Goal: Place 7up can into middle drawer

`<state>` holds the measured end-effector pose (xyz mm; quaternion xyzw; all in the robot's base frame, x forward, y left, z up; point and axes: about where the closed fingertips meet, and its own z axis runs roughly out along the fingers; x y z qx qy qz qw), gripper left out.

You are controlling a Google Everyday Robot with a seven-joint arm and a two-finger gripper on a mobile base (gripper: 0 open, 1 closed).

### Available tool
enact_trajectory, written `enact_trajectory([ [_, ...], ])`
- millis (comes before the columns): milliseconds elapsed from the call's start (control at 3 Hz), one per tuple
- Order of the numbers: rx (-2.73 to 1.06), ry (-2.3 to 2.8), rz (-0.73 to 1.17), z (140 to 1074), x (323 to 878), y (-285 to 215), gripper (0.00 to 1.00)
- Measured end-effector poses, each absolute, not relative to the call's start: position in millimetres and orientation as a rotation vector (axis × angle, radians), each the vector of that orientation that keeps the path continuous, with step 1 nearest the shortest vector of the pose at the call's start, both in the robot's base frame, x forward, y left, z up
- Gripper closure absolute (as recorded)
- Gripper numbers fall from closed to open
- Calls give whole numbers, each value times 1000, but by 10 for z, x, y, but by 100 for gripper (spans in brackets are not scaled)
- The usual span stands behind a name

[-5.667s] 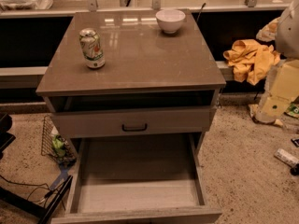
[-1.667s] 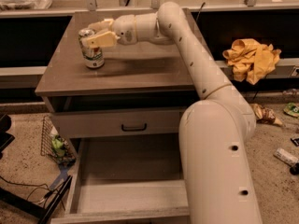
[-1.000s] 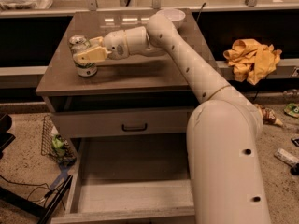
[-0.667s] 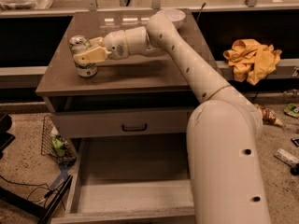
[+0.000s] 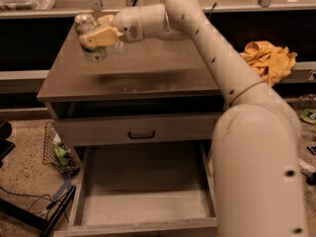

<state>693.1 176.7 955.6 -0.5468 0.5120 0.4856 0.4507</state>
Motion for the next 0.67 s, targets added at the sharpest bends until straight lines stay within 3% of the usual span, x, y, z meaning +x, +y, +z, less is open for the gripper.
enact_trajectory([
  [667,-1111,1062,1061,10671,6199,1204,100],
])
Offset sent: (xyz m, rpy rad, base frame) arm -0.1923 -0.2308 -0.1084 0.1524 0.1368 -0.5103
